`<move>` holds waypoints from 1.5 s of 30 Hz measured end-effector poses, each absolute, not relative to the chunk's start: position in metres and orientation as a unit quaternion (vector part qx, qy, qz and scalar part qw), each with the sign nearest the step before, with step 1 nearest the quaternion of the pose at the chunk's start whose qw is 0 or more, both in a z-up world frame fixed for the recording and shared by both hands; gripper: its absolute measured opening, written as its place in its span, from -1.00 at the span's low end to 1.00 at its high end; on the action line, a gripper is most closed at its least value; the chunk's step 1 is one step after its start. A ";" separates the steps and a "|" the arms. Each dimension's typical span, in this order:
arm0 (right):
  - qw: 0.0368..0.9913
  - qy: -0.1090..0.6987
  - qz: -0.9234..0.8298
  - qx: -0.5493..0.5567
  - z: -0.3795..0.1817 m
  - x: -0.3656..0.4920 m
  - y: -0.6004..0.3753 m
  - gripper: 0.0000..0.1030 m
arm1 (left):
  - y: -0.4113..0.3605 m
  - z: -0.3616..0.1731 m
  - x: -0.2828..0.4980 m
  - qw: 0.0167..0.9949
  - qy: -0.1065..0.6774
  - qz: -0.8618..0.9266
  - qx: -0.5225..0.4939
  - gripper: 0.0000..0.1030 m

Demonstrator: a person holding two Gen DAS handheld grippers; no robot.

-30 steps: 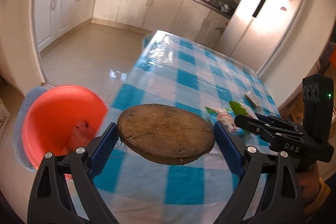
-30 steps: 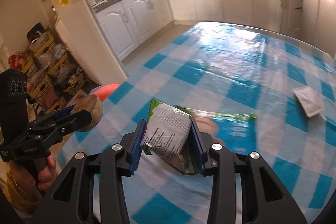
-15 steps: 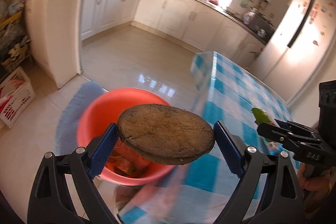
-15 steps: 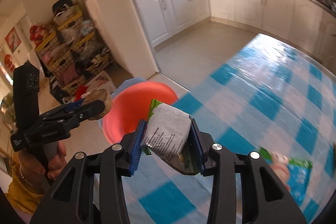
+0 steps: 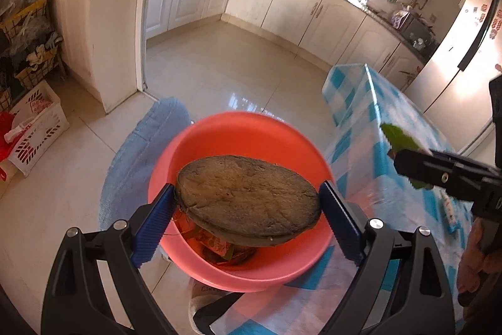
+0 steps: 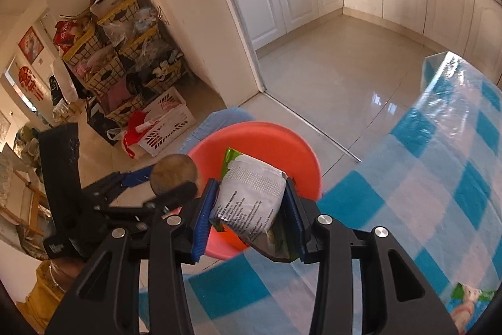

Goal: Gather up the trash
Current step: 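Carry the brown disc and white-green packet over the red bucket and open both tools, then bring both empty tools back over the table toward the blue cartoon packet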

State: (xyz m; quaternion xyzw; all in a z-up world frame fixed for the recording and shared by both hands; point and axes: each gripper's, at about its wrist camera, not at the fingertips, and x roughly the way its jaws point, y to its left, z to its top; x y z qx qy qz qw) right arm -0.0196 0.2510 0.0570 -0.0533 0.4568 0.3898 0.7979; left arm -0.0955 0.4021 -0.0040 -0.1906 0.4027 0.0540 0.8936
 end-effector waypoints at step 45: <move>0.840 0.423 0.338 0.036 0.076 -0.029 0.194 0.72 | 0.393 -0.003 -0.098 0.890 0.417 0.119 -0.142 0.80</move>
